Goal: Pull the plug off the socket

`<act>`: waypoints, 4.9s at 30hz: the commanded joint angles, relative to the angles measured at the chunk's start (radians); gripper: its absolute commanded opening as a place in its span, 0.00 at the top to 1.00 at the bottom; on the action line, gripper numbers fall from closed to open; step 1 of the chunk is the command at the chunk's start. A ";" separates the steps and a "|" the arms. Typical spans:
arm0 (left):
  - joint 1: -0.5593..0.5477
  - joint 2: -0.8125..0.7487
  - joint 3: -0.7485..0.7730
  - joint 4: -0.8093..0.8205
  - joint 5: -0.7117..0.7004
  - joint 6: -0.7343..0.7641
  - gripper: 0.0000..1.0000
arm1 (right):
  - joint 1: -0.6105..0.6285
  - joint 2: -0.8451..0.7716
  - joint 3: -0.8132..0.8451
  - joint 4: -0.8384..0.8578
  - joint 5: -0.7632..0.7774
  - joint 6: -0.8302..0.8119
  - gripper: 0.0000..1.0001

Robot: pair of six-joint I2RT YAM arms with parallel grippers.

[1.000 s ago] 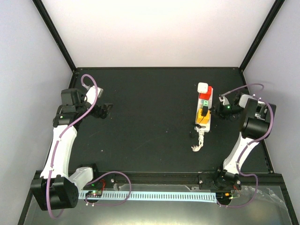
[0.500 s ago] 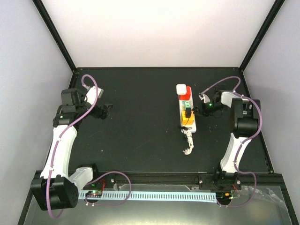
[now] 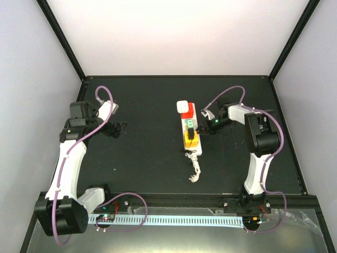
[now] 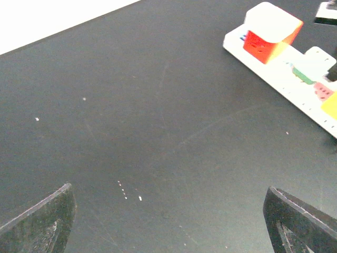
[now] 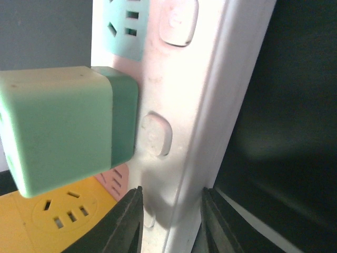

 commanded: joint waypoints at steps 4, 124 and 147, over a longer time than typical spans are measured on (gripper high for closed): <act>-0.016 0.006 0.039 -0.105 0.122 0.130 0.01 | 0.051 -0.038 -0.035 0.045 -0.185 0.012 0.58; -0.557 0.360 0.232 -0.075 -0.260 -0.251 0.14 | 0.658 -0.294 -0.629 1.418 0.751 -0.094 0.05; -0.693 0.458 0.227 -0.014 -0.351 -0.322 0.28 | 0.657 -0.122 -0.687 1.726 0.736 -0.069 0.23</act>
